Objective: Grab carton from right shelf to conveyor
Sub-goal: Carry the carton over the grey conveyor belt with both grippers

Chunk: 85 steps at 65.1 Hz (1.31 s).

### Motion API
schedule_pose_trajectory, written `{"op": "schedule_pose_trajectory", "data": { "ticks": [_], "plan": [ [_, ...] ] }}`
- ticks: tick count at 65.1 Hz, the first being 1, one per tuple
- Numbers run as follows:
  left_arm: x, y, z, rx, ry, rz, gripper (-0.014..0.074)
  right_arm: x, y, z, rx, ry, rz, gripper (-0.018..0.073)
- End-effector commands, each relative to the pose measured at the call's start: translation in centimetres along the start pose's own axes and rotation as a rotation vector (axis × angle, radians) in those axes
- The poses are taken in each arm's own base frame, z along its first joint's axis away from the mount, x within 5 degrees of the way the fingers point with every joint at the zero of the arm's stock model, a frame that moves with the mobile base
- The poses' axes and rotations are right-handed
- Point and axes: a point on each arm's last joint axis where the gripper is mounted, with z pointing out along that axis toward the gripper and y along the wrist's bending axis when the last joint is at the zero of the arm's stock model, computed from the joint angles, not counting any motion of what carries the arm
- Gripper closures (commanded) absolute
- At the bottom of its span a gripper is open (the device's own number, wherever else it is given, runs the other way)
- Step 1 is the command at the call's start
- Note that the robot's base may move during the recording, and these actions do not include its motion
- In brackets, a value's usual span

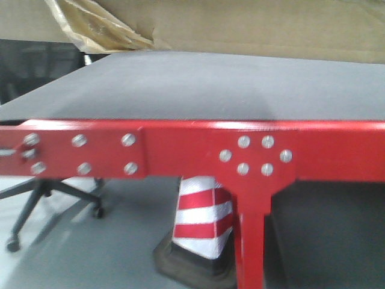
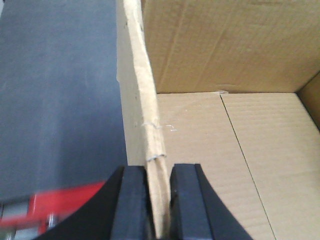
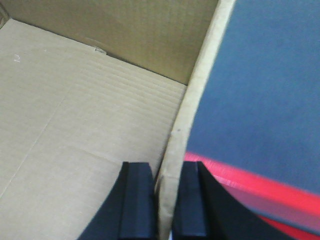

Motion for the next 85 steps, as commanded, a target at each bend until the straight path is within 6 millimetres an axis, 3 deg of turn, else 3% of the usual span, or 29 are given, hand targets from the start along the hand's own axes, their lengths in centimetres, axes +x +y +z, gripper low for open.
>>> {"op": "schedule_pose_trajectory", "data": {
  "ticks": [1,85],
  "plan": [
    [-0.83,0.37,-0.94,-0.032,-0.089,0.036,0.0606,-0.09,-0.44,-0.65,0.031,-0.025,-0.034,0.0627],
    [-0.88,0.36,-0.94,-0.031,-0.094,0.036,0.0606,-0.09,-0.44,-0.65,0.031,-0.025,-0.034,0.0627]
  ]
}}
